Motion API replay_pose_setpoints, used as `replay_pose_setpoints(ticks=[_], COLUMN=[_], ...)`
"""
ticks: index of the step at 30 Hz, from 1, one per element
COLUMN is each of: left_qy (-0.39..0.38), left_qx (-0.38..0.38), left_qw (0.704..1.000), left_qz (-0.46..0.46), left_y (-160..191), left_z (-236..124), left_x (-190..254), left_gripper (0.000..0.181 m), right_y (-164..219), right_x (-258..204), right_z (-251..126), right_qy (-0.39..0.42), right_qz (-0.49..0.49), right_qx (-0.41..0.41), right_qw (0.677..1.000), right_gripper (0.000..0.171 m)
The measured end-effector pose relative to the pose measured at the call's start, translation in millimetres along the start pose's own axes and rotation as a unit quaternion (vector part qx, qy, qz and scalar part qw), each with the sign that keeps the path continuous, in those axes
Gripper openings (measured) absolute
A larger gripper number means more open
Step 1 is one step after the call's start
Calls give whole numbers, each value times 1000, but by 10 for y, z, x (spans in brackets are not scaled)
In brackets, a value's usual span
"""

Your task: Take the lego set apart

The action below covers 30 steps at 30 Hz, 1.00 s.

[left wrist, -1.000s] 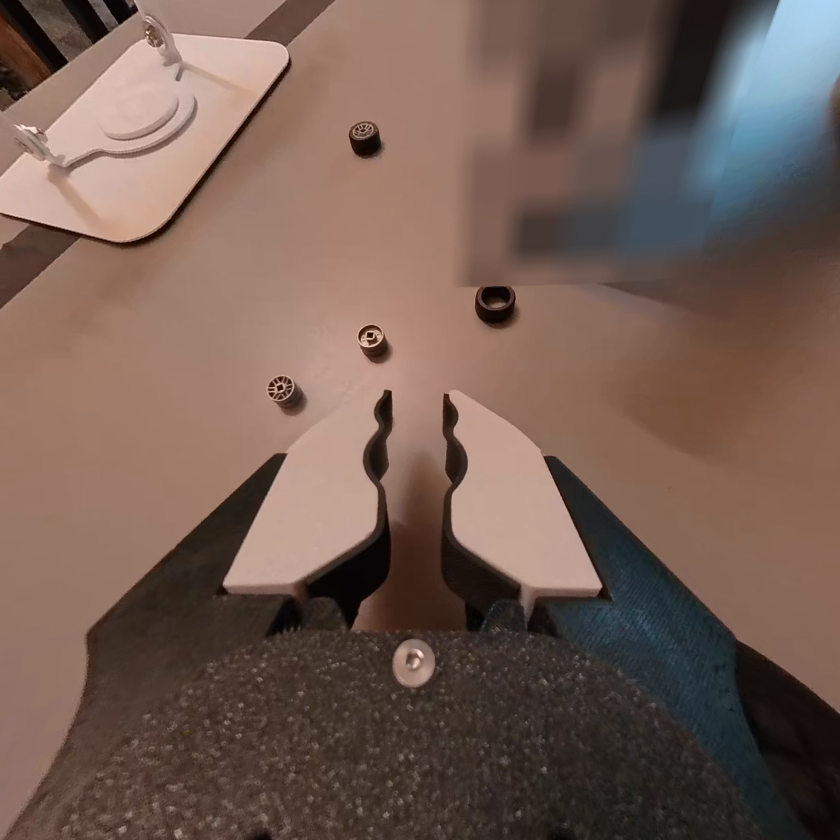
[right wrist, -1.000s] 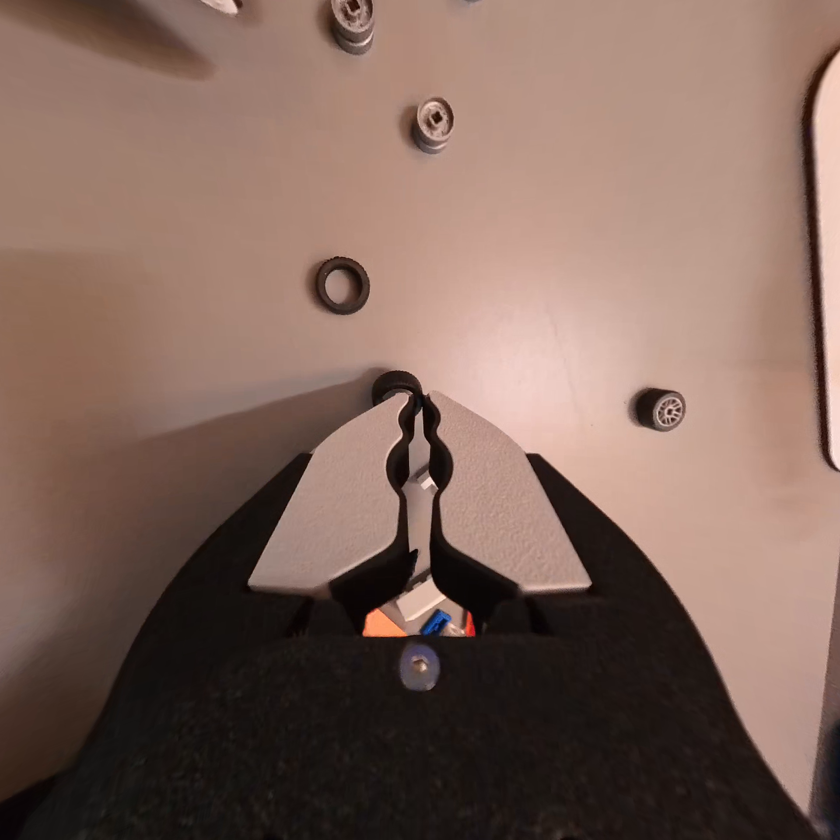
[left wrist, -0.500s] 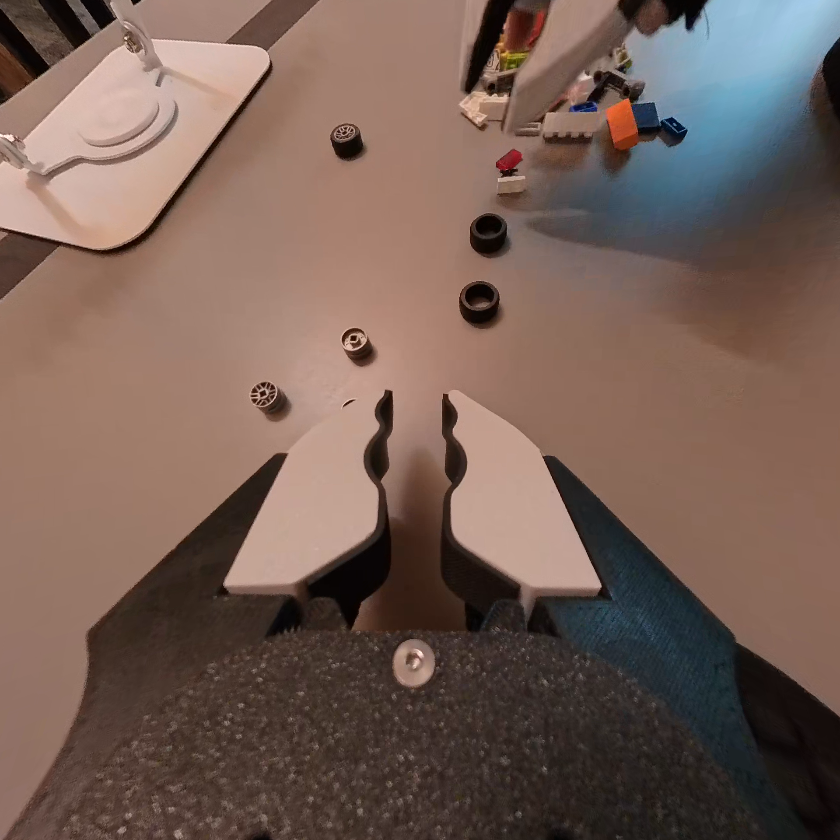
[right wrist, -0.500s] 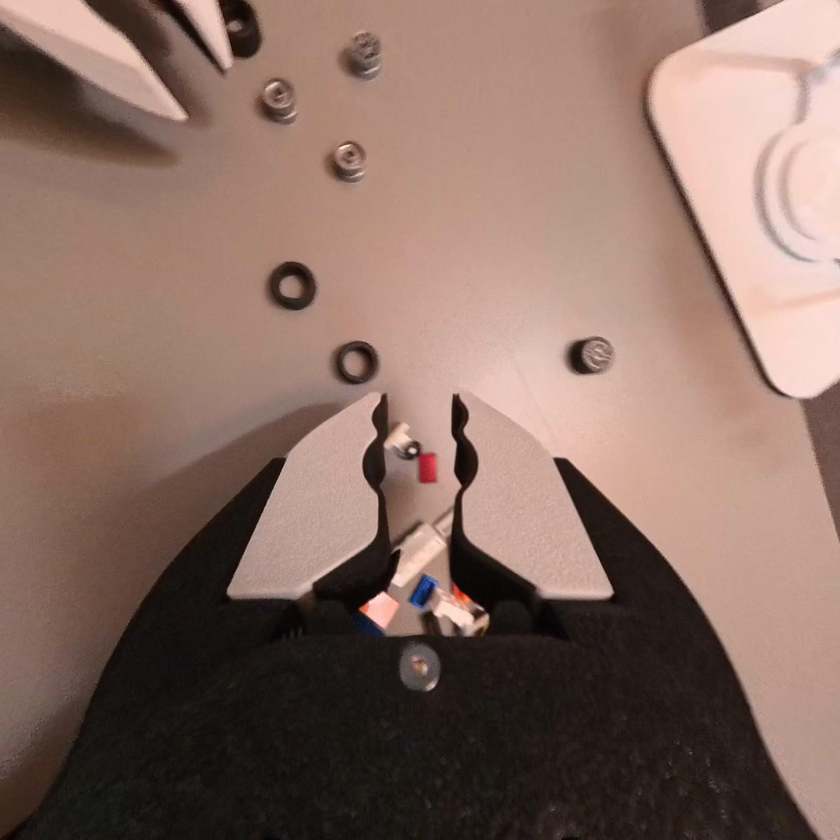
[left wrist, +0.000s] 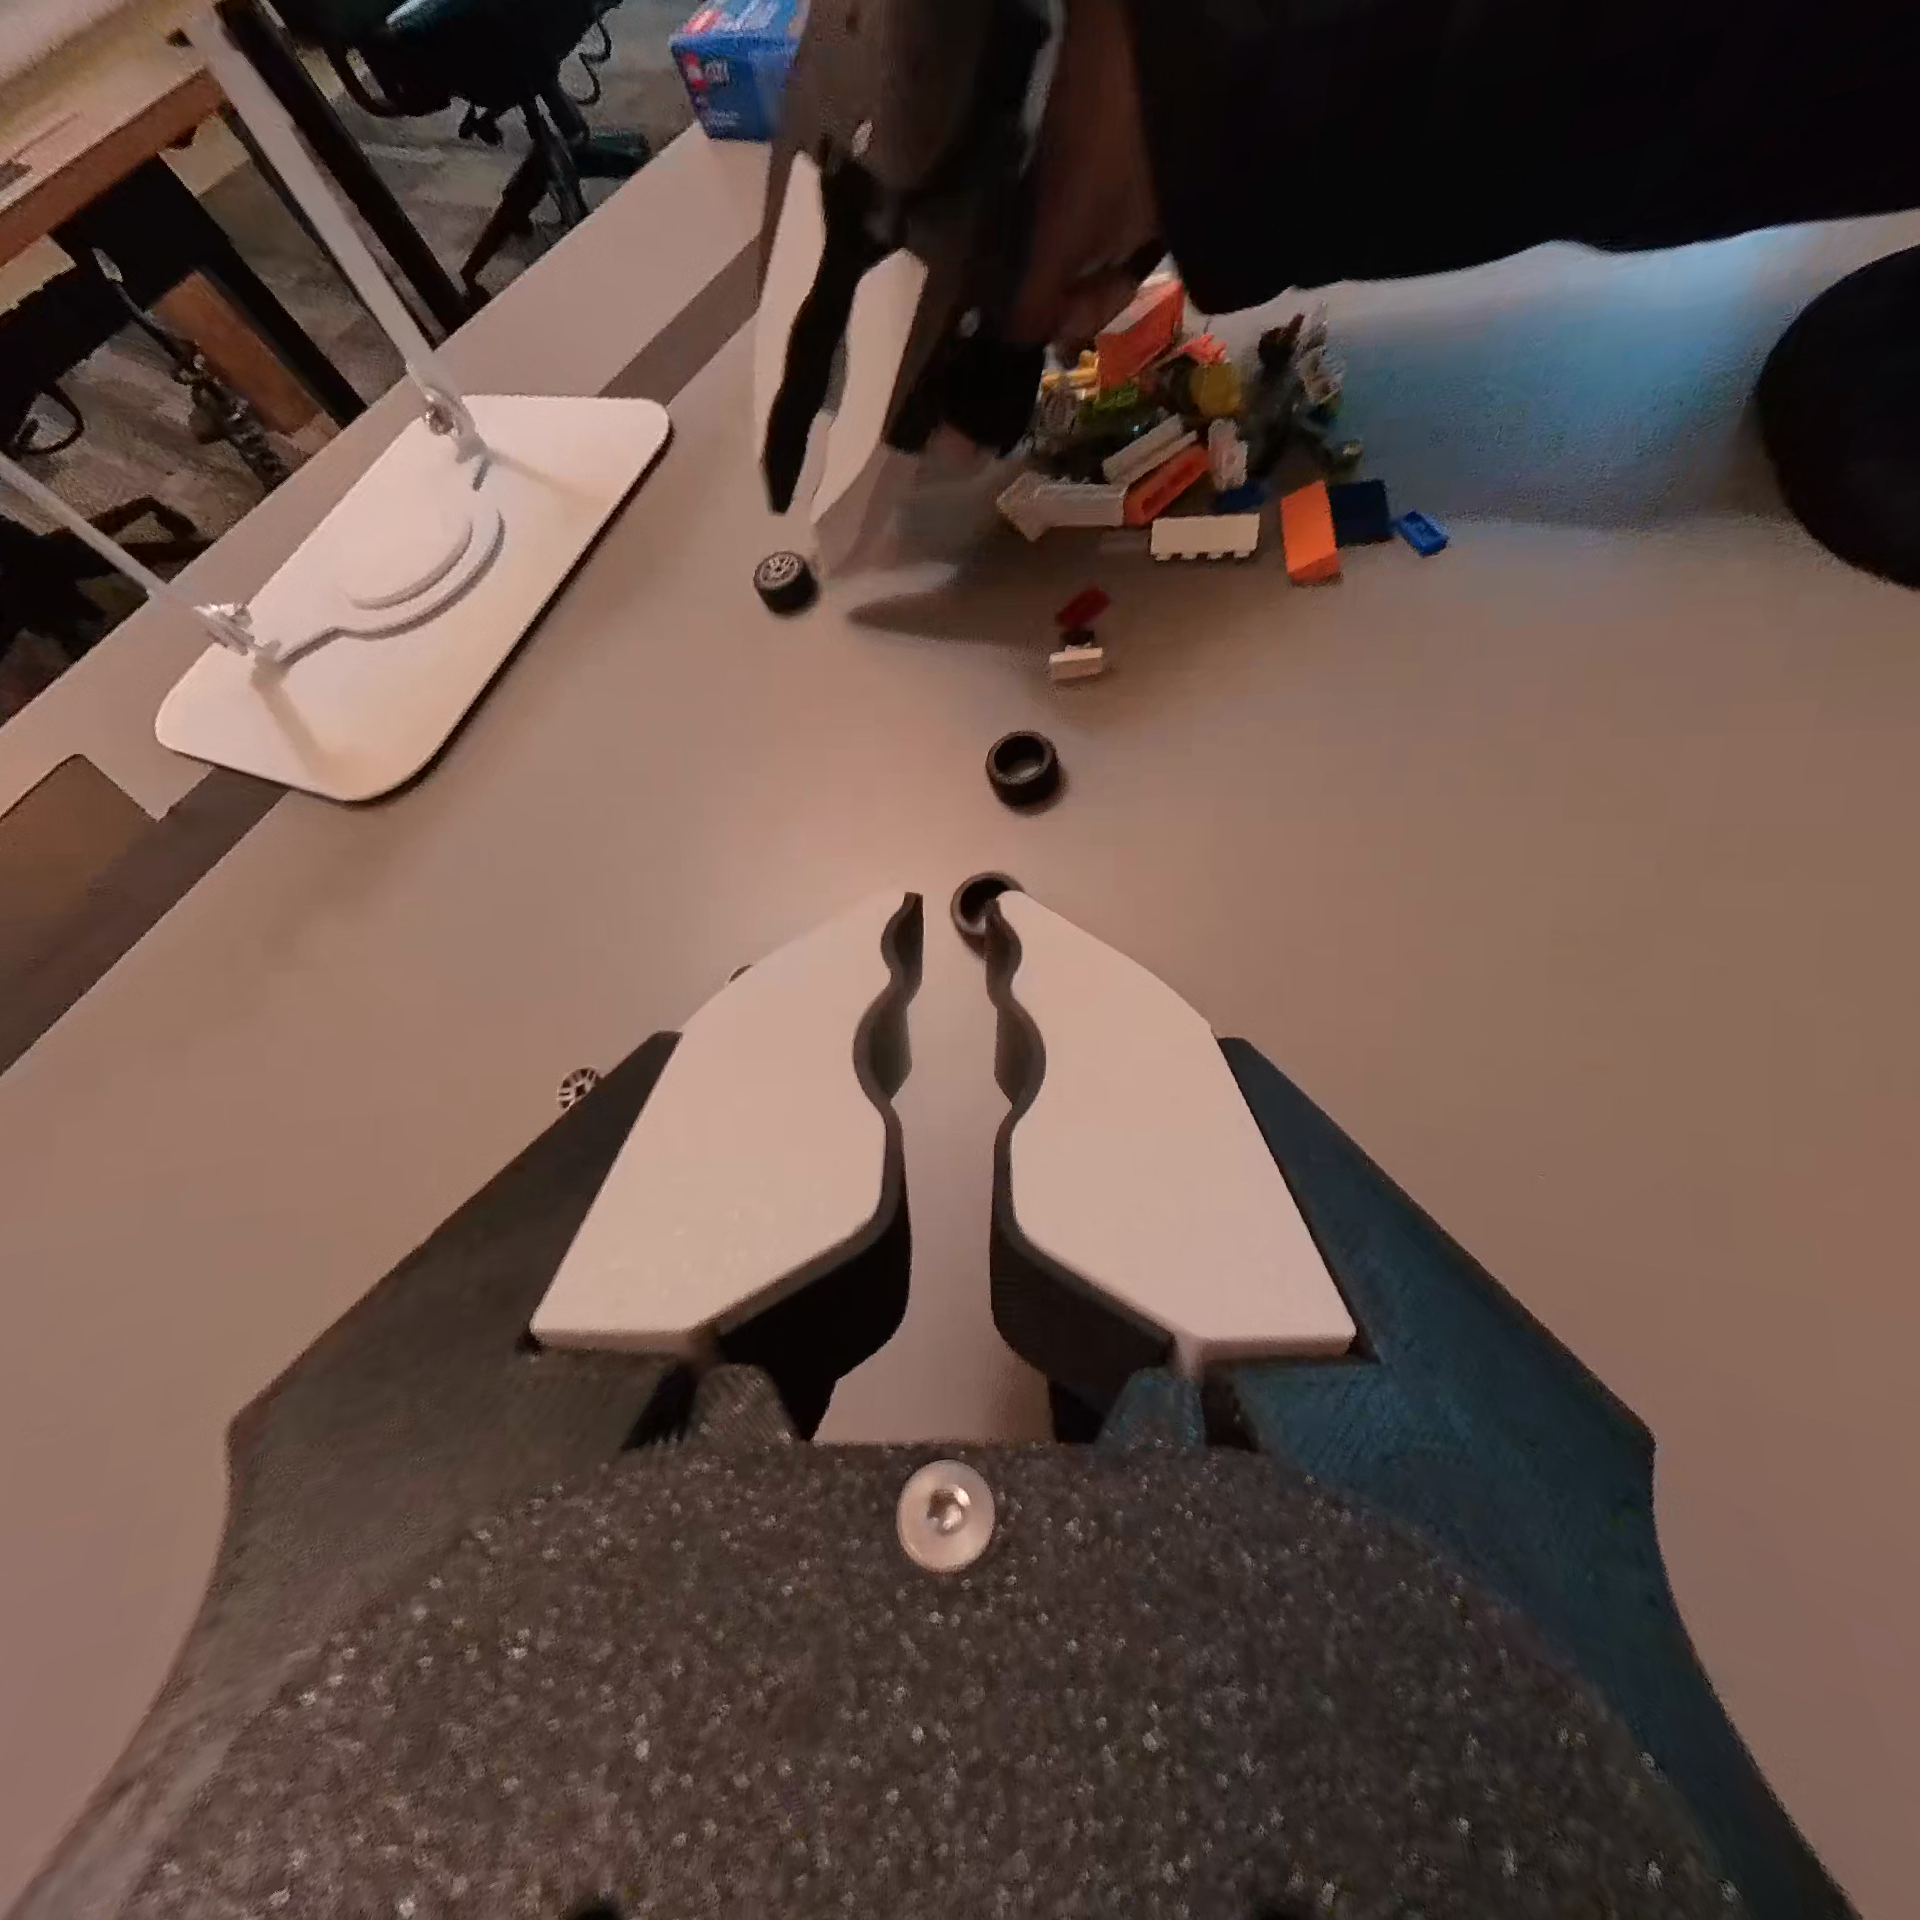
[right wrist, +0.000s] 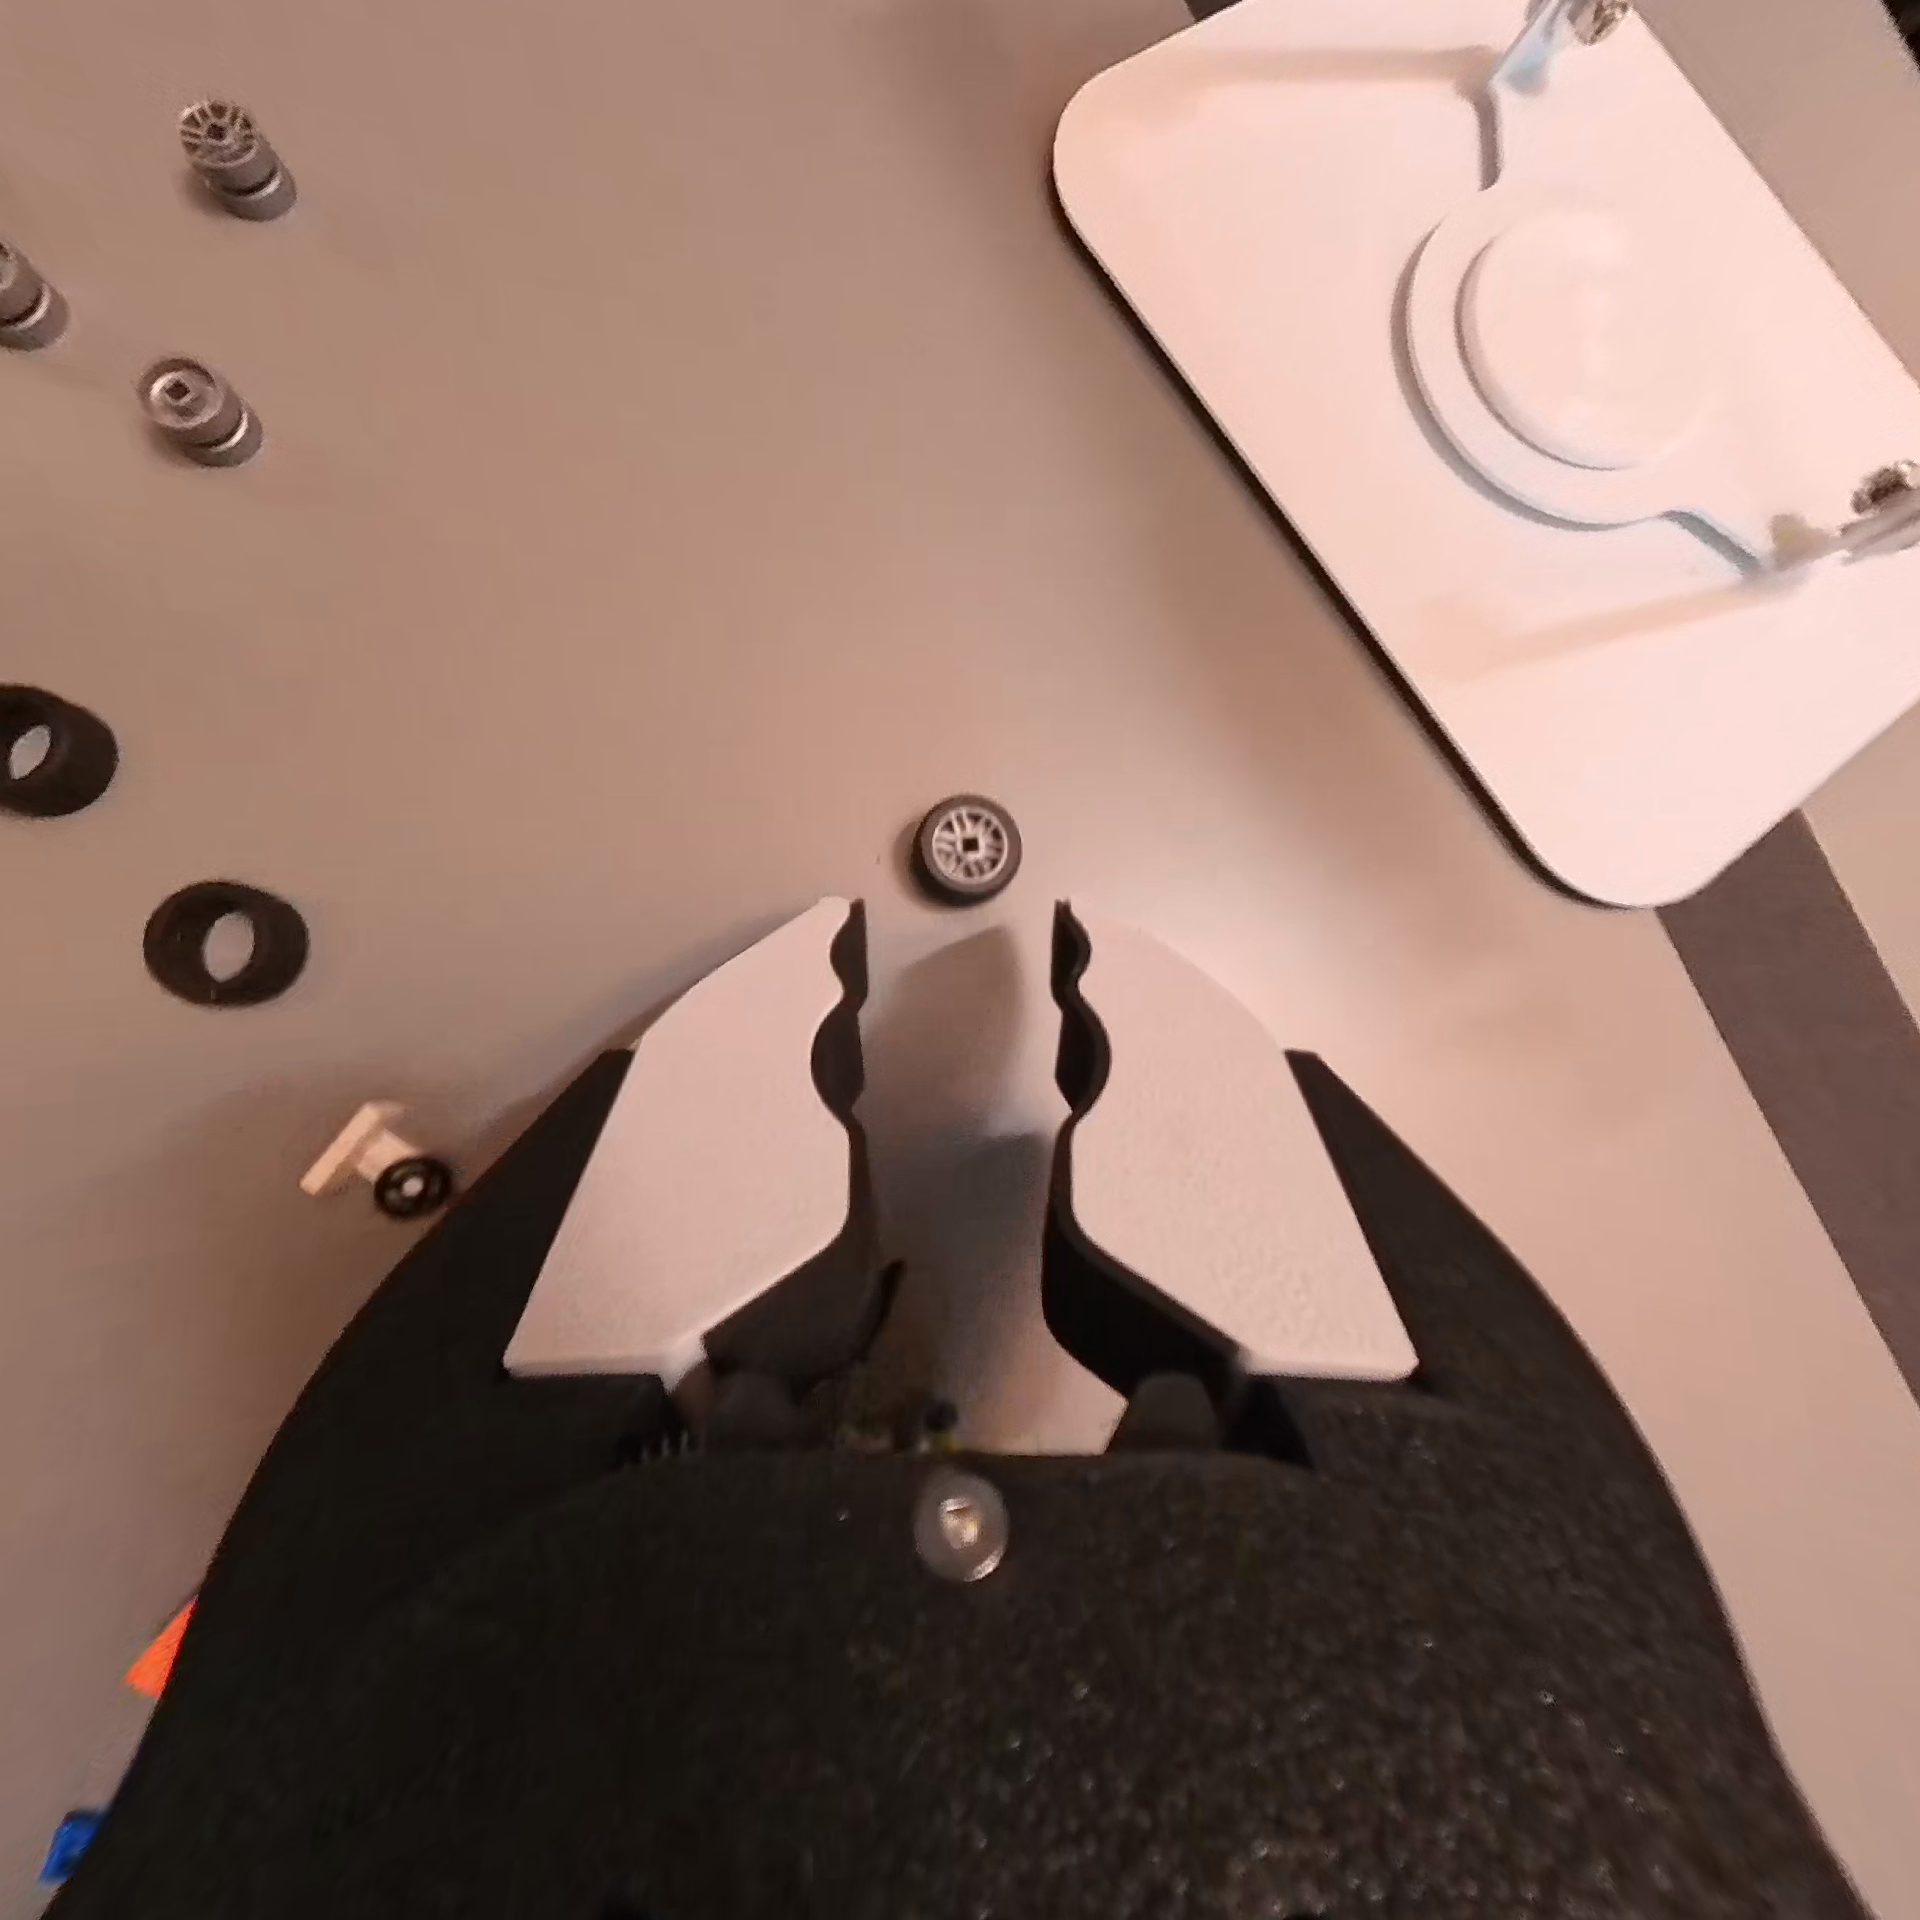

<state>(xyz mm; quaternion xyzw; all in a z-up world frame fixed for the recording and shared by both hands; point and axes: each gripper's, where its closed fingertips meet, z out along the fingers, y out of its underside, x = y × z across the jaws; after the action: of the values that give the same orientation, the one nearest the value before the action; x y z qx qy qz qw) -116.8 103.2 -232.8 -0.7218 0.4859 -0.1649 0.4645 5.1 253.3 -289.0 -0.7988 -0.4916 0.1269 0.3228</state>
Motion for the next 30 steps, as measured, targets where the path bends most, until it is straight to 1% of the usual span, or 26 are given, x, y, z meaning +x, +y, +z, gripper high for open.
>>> replay_pose_setpoints(ticks=[2,5,7,10,12,16,18,20,23,26,28,30], left_qy=[4,13,20,35,42,67,82,99,152,204,254,311], left_qx=[1,-1,2,24,44,66,78,83,95,97,94,83], left_qw=[1000,1000,1000,999,997,993,990,987,973,953,929,893], left_qz=[1,2,-4,-29,-41,-66,-83,-98,-145,-201,-253,-314], left_y=[-30,-32,-41,-107,-165,-222,-262,-306,-409,-478,-516,-541], left_z=[27,75,93,105,104,116,120,128,137,177,191,190], left_x=[62,137,175,222,237,278,300,339,468,593,687,776], left_gripper=[12,13,13,16,16,16,19,25,30,30,28,25], right_y=[-46,-16,-44,-36,-111,-304,-329,-302,-242,-216,-204,-172], right_x=[0,-4,-10,-109,-269,-756,-1006,-1216,-1486,-1684,-1780,-1831], right_z=[76,177,163,83,-51,-484,-673,-811,-947,-1026,-1055,-1052], right_qy=[-13,-29,-29,-25,-28,-25,-12,7,25,49,69,87], right_qz=[4,7,5,-13,-22,-65,-93,-117,-145,-181,-208,-229], right_qx=[-4,-30,-22,-10,32,135,164,175,184,194,198,193], right_qw=[1000,999,999,1000,999,988,982,978,972,963,955,950], right_gripper=[34,33,21,20,21,21,21,21,21,21,20,20])
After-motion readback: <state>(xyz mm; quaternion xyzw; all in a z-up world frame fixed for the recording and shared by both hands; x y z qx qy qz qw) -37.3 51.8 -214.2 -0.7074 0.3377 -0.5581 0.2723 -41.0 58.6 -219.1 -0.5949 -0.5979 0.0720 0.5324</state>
